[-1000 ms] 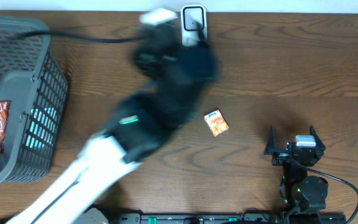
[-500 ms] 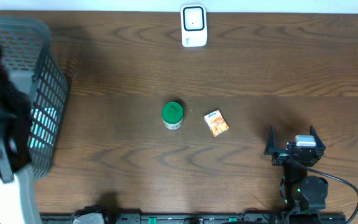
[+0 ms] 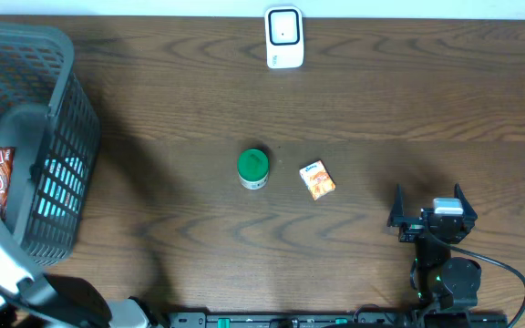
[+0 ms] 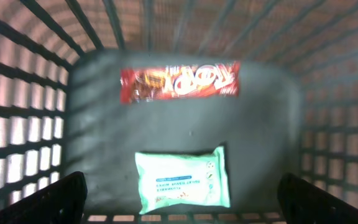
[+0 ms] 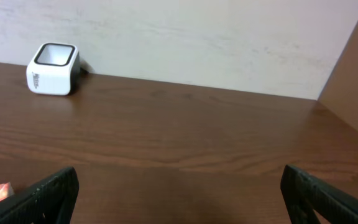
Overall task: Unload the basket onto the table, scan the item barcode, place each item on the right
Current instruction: 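Return the left gripper into the basket toward the mint-green wipes pack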
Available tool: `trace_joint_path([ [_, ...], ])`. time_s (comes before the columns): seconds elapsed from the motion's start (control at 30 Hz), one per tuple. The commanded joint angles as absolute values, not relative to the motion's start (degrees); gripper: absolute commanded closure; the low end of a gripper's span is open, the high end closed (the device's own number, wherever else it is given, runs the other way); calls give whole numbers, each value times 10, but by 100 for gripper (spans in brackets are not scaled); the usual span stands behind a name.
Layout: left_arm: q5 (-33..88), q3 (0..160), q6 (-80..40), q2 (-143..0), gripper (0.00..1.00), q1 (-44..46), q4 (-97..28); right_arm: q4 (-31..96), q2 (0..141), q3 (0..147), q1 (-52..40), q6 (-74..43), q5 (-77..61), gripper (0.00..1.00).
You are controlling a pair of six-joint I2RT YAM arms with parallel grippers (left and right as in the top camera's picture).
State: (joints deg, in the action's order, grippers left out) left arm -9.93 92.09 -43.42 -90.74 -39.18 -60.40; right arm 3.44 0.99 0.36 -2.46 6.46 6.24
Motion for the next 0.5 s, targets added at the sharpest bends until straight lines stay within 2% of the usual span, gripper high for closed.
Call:
trace_joint_path([
  [0.0,-62,870,-442,-930,2,-392,-579,36,8,3,-19,58,68,1],
  [0.17,8,766,-414,-932,2,-393,-474,36,8,3,-19,58,68,1],
  [0.47,9,659,-410,-933,2,-395,-399,36,8,3,-19,58,68,1],
])
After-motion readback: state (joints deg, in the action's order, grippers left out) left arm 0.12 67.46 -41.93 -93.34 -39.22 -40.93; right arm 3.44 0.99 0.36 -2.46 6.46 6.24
